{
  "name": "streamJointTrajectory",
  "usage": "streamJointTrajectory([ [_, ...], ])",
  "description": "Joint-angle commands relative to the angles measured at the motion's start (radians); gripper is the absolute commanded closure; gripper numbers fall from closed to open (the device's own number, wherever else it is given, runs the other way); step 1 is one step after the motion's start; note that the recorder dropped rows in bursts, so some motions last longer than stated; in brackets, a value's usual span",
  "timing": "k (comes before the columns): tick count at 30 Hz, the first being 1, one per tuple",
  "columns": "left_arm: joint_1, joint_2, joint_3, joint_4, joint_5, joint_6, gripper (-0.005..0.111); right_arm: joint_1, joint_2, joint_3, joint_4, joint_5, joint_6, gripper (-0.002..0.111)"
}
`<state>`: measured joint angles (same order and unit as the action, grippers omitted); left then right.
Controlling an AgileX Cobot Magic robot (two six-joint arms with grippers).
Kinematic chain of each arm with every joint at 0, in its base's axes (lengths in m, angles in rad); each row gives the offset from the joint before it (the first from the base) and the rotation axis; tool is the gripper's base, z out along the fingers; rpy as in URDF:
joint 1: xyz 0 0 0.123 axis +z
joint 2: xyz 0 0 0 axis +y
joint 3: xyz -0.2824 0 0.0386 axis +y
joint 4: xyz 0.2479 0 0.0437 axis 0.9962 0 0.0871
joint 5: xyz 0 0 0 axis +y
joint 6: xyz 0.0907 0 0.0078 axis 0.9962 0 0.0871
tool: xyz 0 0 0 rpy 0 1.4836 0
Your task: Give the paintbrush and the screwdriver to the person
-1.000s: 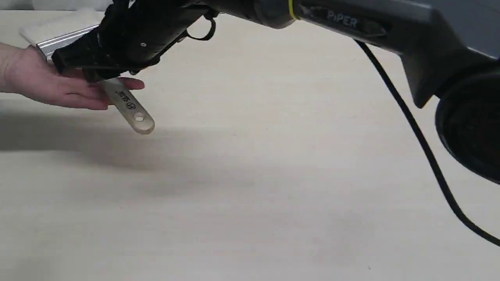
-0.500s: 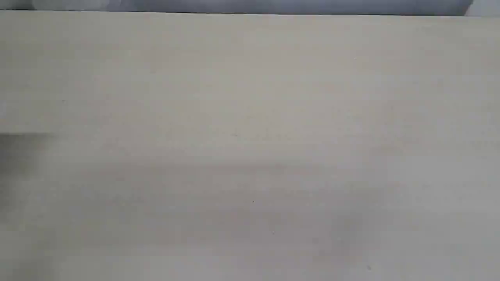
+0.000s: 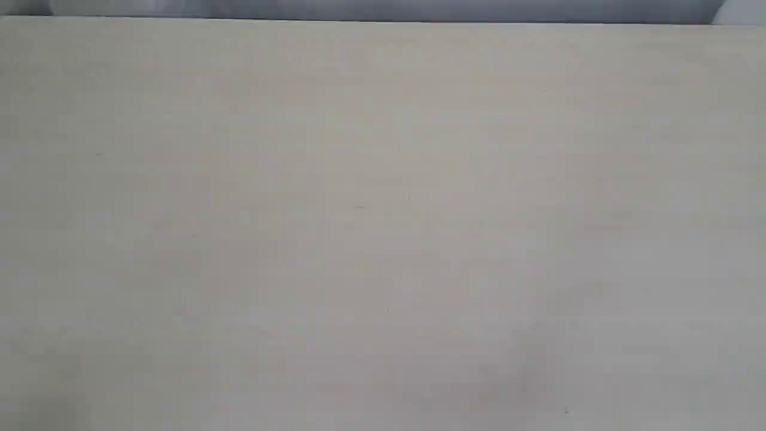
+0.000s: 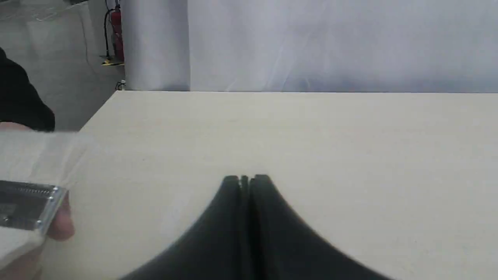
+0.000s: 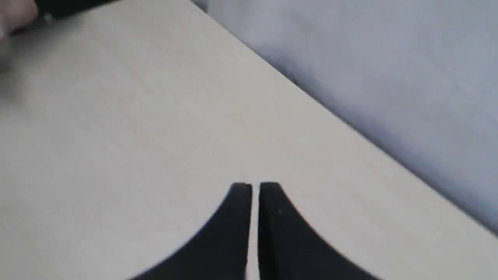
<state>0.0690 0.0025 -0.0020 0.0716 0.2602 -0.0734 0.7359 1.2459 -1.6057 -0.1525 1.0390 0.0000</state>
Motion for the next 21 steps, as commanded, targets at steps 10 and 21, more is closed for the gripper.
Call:
streamJointTrajectory([
  [10, -0.006, -0.002, 0.002, -0.002, -0.01, -0.002, 0.107, -0.002, -0.245, 0.163, -0.2, 0.008, 0.169, 0.104],
  [21, -0.006, -0.002, 0.002, -0.002, -0.01, -0.002, 0.107, -0.414, -0.558, 0.836, -0.029, -0.706, 0.171, 0.104],
])
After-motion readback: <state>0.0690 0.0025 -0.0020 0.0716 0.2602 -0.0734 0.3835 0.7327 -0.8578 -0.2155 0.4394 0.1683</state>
